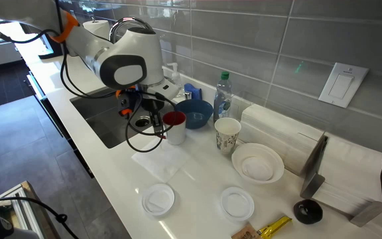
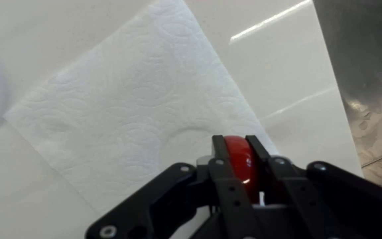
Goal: Move the mug to the counter on the right
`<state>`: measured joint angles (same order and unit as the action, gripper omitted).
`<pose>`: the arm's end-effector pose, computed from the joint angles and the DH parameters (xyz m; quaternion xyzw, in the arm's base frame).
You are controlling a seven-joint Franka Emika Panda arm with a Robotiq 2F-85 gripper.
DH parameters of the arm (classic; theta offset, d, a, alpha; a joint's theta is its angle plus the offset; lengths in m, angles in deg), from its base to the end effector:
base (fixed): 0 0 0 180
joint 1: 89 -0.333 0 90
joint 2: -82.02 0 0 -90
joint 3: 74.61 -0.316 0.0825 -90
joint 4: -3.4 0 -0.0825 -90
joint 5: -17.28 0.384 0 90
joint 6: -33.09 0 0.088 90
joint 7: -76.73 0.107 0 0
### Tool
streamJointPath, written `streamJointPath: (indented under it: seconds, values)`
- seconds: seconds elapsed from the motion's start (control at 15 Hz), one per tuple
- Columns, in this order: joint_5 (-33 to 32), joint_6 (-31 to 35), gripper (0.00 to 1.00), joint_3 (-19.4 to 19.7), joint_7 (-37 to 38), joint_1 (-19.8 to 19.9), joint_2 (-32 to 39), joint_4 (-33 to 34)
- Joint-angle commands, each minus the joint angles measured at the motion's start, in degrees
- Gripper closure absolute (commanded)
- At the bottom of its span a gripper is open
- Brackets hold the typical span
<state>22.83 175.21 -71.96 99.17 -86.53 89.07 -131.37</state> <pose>0.5093 -0.0461 0.2792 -0.9611 0.2748 0.0013 0.0271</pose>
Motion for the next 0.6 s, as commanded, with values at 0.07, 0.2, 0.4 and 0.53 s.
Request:
streamJointPath:
  seconds: [0.07,0.2,0.4,0.53]
  values:
    - [0.3,-1.0,0.48,0.1,-2.6,-0.6,0.4,1.7]
    - [0.2,-1.7,0.34,-0.1,-2.8,-0.9,-0.4,1.6]
    - [0.3,-6.1,0.13,-0.8,-2.7,-1.7,-2.6,1.3]
    - [0.3,-9.6,0.01,-1.4,-1.2,-2.5,-4.9,0.4]
